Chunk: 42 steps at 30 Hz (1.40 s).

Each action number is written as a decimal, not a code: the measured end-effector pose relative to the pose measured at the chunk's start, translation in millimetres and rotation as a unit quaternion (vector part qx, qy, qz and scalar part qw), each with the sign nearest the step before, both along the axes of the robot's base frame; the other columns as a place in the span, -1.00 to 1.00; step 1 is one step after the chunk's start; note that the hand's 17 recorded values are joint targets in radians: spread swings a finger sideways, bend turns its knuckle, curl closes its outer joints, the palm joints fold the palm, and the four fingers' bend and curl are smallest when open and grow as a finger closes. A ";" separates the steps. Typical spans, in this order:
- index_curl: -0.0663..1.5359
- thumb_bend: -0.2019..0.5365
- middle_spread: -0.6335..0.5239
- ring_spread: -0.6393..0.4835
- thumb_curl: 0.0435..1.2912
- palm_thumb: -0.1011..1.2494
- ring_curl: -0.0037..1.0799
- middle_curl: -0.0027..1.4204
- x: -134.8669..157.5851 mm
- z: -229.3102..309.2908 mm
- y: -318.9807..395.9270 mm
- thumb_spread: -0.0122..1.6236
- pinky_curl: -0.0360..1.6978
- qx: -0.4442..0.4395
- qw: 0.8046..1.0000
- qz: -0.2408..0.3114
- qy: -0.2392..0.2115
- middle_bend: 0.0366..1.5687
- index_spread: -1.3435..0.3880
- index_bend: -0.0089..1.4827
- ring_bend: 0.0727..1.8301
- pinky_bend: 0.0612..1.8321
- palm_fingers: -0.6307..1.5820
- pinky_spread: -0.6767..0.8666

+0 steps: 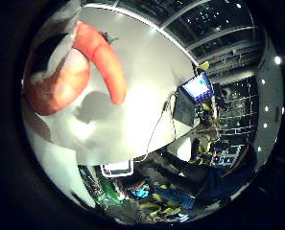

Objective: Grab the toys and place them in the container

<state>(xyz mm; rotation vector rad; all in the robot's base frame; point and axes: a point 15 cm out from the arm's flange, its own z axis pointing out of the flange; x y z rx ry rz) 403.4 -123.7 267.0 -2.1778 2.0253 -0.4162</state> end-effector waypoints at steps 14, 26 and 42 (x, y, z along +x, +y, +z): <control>0.26 -0.50 -0.11 -0.42 -0.20 0.67 0.82 0.01 53.7 41.9 184.6 0.27 0.66 0.038 0.992 0.115 -0.036 0.80 0.27 0.46 0.27 0.09 0.55 -0.39; -0.07 -0.53 -0.20 -0.26 -0.35 0.34 0.31 -0.32 64.5 5.1 243.2 0.29 0.28 0.042 0.987 0.157 -0.003 -0.04 -0.01 -0.35 -0.09 -0.21 -0.32 -0.46; -0.58 -0.53 0.22 0.53 -0.44 0.22 -0.38 -0.56 54.0 -2.3 218.7 0.24 -0.30 0.020 0.982 0.185 0.041 -0.79 0.02 -0.81 -0.69 -0.51 -0.45 0.56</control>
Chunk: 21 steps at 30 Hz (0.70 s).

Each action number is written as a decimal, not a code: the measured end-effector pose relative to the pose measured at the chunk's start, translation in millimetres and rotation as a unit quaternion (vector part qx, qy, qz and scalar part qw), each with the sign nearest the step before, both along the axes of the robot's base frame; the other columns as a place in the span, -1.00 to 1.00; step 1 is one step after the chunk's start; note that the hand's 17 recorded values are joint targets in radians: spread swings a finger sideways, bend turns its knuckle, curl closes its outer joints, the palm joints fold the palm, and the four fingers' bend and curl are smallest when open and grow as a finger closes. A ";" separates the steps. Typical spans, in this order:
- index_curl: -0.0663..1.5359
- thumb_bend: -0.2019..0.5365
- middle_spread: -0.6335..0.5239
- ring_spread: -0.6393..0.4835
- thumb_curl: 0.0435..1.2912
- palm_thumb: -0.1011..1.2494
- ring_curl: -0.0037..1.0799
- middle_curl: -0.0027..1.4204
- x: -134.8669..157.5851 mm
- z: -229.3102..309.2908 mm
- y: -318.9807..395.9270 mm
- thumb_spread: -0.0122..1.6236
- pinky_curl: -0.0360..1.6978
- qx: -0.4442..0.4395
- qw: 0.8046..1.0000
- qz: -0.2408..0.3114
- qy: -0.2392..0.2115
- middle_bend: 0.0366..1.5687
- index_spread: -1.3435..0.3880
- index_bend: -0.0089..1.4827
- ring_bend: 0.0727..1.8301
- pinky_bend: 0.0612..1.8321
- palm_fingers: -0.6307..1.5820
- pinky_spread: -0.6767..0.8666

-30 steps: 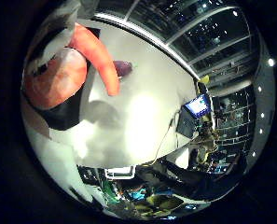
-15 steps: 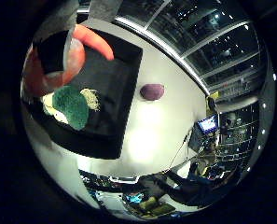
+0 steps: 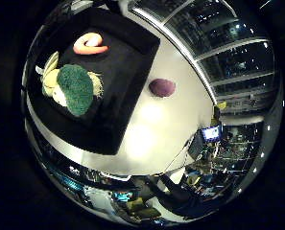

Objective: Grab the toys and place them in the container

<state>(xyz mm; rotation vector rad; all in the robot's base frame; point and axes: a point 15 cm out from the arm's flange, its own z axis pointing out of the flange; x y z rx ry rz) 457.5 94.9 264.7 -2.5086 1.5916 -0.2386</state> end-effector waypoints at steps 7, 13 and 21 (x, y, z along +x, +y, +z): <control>-0.61 -0.53 0.24 0.51 -0.48 0.18 -0.43 -0.54 -1.3 30.3 -63.5 0.24 -0.40 -0.005 0.999 -0.037 -0.026 -0.77 0.08 -0.78 -0.69 -0.52 -0.40 0.54; -0.60 -0.52 0.22 0.48 -0.49 0.16 -0.46 -0.53 -7.6 45.4 -147.9 0.25 -0.45 -0.019 0.995 -0.084 -0.040 -0.74 0.09 -0.77 -0.70 -0.55 -0.34 0.52; -0.59 -0.52 0.17 0.46 -0.51 0.15 -0.49 -0.53 -33.5 26.6 -253.7 0.25 -0.53 -0.036 0.989 -0.140 -0.014 -0.72 0.09 -0.78 -0.71 -0.58 -0.28 0.50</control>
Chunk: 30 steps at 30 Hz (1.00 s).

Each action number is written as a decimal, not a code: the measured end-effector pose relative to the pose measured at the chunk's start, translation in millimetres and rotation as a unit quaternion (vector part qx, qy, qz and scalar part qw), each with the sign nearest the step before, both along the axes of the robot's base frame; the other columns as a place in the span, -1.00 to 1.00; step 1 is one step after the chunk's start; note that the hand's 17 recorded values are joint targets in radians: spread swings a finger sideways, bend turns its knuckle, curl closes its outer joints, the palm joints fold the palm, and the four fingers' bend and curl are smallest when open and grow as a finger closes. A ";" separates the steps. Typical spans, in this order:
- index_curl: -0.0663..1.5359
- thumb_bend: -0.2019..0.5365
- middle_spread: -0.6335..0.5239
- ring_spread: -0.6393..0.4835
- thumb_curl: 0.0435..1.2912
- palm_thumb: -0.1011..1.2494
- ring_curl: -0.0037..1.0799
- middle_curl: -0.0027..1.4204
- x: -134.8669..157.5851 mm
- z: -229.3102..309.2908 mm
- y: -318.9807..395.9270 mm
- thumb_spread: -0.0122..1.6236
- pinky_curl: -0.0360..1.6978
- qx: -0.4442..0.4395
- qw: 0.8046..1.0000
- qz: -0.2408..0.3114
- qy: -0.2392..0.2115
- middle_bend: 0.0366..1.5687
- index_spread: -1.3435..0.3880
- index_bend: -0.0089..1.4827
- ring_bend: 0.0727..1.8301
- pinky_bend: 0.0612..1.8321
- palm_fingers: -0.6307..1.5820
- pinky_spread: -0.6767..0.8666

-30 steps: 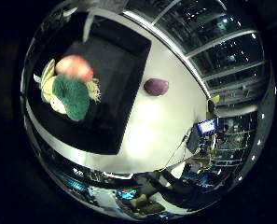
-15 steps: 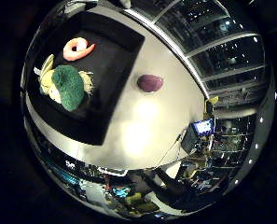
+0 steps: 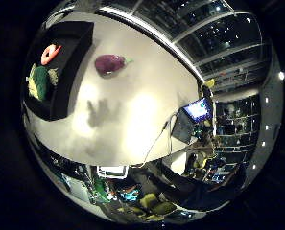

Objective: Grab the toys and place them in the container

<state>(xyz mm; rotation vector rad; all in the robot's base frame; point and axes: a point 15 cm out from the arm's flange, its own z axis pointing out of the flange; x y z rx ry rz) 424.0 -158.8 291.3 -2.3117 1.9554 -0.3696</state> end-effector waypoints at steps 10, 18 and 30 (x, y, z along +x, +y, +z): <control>-0.59 -0.52 0.14 0.43 -0.51 0.16 -0.51 -0.53 0.2 -35.2 -64.7 0.26 -0.57 0.006 0.999 -0.034 0.031 -0.72 0.10 -0.78 -0.70 -0.58 -0.25 0.48; -0.59 -0.51 0.13 0.41 -0.47 0.23 -0.52 -0.53 38.4 -51.0 -92.8 0.27 -0.60 0.001 0.999 -0.028 0.044 -0.70 0.10 -0.78 -0.69 -0.59 -0.24 0.47; -0.59 -0.51 0.12 0.38 -0.44 0.28 -0.53 -0.53 111.2 -51.5 -98.1 0.26 -0.61 -0.011 0.999 0.000 0.030 -0.70 0.10 -0.78 -0.69 -0.59 -0.23 0.47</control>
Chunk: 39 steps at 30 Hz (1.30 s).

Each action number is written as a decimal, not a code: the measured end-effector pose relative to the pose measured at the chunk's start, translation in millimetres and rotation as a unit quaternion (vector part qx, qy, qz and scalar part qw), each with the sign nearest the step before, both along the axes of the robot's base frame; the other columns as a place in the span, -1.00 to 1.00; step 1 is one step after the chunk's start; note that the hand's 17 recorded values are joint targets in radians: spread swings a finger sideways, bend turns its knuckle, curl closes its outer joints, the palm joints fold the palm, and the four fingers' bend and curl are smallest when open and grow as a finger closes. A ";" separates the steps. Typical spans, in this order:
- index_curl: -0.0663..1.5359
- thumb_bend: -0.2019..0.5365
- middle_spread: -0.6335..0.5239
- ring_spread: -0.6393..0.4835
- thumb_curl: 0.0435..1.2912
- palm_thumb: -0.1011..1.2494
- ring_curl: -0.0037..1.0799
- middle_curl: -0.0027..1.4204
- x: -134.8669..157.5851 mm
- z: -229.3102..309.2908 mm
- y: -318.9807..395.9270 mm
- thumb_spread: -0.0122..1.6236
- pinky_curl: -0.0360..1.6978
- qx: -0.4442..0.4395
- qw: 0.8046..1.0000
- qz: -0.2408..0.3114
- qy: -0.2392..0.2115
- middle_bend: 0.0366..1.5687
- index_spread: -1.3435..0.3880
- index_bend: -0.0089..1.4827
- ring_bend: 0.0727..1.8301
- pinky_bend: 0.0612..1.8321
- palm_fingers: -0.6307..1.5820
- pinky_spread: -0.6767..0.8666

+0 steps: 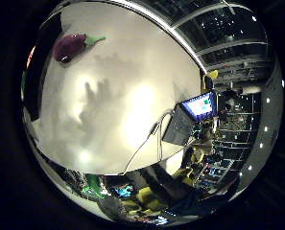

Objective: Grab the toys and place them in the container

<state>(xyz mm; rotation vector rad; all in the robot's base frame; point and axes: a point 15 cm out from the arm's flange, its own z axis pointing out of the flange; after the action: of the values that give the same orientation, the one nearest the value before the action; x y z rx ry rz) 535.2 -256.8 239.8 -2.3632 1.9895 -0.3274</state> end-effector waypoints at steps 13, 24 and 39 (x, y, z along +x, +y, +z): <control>-0.59 -0.51 0.11 0.37 -0.41 0.35 -0.55 -0.54 42.8 -25.2 7.4 0.23 -0.62 -0.030 0.998 0.052 0.022 -0.74 0.07 -0.79 -0.70 -0.59 -0.27 0.45; -0.61 -0.52 0.16 0.41 -0.37 0.40 -0.54 -0.54 54.4 -108.1 51.9 0.20 -0.61 -0.020 0.992 0.100 0.081 -0.79 0.08 -0.79 -0.69 -0.54 -0.35 0.42; -0.60 -0.52 0.17 0.42 -0.34 0.41 -0.53 -0.53 94.1 -134.2 70.2 0.19 -0.61 -0.040 0.988 0.126 0.081 -0.79 0.08 -0.78 -0.70 -0.55 -0.35 0.41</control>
<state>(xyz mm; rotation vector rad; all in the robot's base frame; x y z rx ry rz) 629.3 -186.6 105.7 -2.7348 1.7349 -0.2147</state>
